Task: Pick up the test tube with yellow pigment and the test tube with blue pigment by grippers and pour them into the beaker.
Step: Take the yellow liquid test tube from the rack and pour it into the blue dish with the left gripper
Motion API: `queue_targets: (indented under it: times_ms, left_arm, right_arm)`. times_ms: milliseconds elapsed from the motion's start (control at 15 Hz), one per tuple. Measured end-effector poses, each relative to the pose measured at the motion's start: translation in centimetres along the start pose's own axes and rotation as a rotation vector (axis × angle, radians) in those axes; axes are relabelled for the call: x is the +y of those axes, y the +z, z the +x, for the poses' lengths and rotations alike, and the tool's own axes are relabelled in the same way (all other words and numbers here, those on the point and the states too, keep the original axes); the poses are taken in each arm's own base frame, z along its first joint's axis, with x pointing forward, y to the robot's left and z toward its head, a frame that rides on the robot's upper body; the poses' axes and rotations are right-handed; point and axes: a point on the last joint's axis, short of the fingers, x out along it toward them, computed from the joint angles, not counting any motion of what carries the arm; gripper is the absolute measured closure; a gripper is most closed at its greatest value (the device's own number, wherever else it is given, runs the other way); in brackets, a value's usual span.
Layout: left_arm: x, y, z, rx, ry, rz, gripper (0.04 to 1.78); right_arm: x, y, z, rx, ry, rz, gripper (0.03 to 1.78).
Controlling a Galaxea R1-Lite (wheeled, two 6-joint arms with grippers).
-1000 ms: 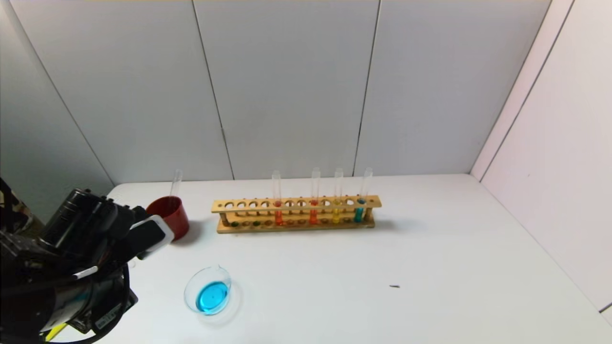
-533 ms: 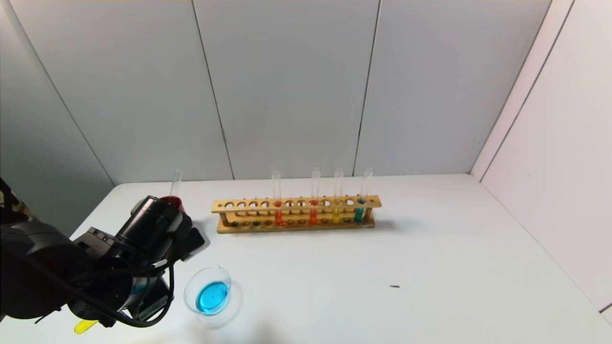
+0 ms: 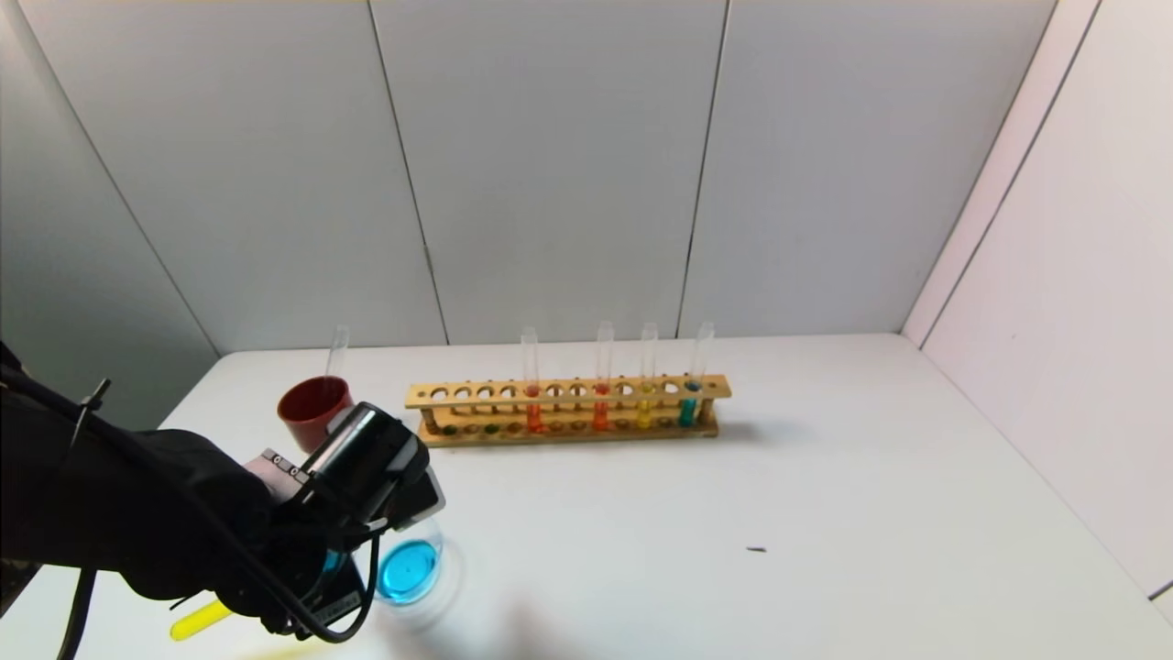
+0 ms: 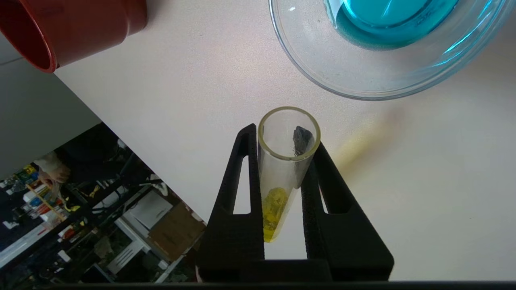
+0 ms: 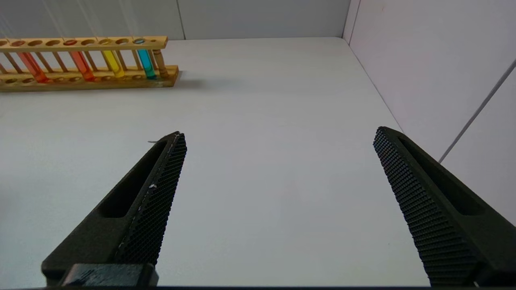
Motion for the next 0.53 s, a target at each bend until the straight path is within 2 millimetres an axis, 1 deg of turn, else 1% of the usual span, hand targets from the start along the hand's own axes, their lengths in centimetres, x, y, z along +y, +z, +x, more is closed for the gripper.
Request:
queue_targets:
  times_ms: [267, 533]
  left_arm:
    - [-0.5, 0.0, 0.4, 0.058, -0.018, 0.051, 1.5]
    - [-1.0, 1.0, 0.7, 0.105, -0.006, 0.105, 1.5]
  right_arm:
    - [0.0, 0.0, 0.0, 0.0, 0.0, 0.0, 0.11]
    - [0.0, 0.0, 0.0, 0.0, 0.0, 0.0, 0.11]
